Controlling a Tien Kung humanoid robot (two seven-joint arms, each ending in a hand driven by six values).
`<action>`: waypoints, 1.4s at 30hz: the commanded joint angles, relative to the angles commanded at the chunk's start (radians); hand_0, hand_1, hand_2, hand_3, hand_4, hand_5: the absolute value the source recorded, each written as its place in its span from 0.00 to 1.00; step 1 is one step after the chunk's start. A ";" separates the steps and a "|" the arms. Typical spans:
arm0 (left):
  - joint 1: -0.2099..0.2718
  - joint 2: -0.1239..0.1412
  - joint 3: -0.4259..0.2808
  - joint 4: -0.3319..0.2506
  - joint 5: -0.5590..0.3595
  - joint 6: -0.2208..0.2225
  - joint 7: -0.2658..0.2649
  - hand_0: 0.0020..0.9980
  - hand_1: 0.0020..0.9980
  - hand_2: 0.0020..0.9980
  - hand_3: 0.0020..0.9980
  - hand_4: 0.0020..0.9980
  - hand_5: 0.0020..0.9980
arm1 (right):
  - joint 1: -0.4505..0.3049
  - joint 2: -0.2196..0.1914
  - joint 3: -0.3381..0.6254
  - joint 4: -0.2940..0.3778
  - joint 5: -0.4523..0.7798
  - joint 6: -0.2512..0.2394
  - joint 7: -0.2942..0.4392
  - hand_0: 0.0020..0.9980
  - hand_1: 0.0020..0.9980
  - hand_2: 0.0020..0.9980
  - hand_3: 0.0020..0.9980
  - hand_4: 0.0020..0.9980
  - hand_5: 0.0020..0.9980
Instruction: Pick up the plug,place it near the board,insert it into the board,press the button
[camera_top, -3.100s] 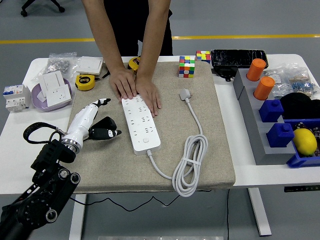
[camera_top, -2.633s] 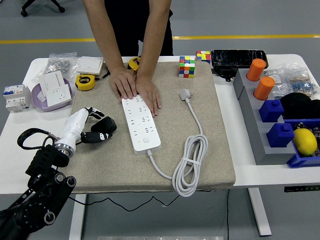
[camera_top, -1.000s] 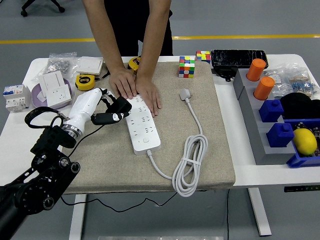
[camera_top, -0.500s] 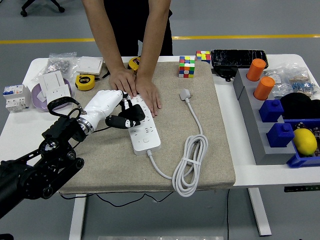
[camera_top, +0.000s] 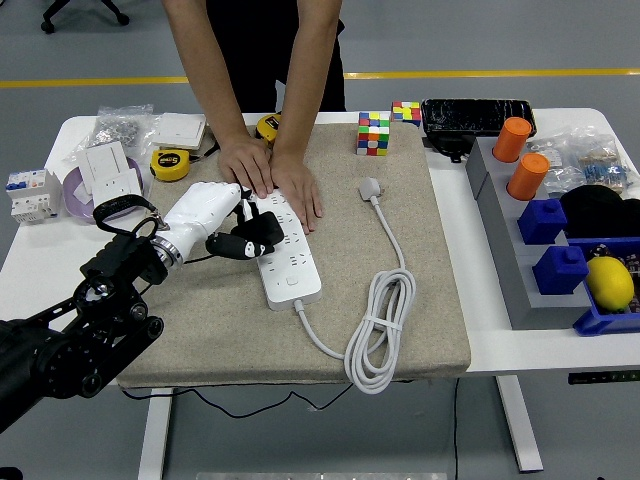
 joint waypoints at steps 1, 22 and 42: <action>-0.001 0.000 0.002 0.004 0.005 0.001 -0.001 0.57 0.53 0.36 0.32 0.54 0.19 | 0.001 0.000 -0.001 0.000 0.000 0.000 0.000 1.00 0.94 0.86 0.85 1.00 1.00; -0.009 0.024 0.031 0.016 0.032 0.001 -0.006 0.56 0.53 0.36 0.33 0.54 0.18 | -0.002 -0.004 0.001 0.000 0.000 0.001 -0.001 1.00 0.94 0.86 0.85 1.00 1.00; -0.025 0.037 0.052 0.027 0.062 -0.004 -0.002 0.55 0.54 0.37 0.33 0.54 0.17 | 0.003 -0.005 0.008 0.000 -0.001 0.000 -0.001 1.00 0.94 0.86 0.85 1.00 1.00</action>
